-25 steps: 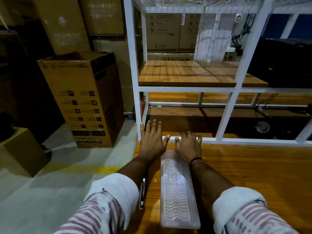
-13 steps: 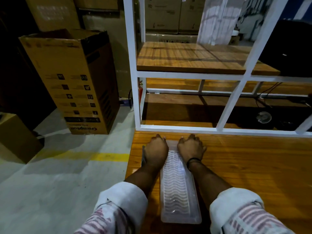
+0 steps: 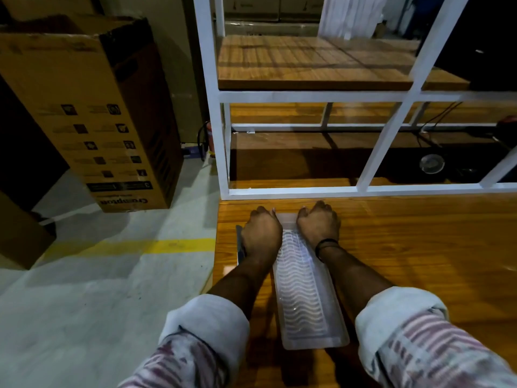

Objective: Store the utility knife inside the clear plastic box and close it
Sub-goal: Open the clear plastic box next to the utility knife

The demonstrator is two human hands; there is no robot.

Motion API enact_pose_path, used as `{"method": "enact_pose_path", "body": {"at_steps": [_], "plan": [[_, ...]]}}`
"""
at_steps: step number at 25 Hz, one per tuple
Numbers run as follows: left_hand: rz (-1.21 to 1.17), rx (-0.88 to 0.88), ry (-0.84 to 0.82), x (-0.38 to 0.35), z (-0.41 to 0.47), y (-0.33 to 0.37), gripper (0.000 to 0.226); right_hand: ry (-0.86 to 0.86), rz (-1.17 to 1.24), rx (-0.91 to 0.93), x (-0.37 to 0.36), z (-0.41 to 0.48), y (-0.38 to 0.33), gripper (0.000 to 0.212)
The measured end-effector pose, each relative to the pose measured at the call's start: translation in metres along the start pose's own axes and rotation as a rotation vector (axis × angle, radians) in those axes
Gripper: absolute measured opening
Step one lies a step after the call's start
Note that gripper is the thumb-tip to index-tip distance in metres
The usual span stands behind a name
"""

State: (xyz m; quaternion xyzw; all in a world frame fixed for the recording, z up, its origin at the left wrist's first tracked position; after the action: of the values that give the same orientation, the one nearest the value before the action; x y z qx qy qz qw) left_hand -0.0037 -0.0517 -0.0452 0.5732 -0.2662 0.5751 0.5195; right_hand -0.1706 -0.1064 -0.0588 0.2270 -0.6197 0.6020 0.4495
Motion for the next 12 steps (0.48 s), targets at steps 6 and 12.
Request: {"method": "enact_pose_path", "body": {"at_steps": [6,12], "plan": [[-0.099,0.0,-0.003,-0.0062,0.0052,-0.0009,0.044,-0.017,0.045,0.005,-0.0034,0.001,-0.0001,0.048],[-0.092,-0.003,0.01,-0.006,0.0017,-0.0018,0.047,-0.017,-0.03,0.074,-0.0017,-0.0034,-0.006,0.05]]}}
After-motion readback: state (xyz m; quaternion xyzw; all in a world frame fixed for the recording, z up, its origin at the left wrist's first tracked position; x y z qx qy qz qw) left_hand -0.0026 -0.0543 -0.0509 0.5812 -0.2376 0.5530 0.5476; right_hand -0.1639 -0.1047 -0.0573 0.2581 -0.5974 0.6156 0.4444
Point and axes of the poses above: each hand's wrist, its own z-axis towards the middle knuckle, its own x-axis out of the back of the hand, y = z × x, the point moved 7 cm from there along z, towards the middle knuckle, and after that the axes turned 3 degrees about z, right-handed, at the moved point
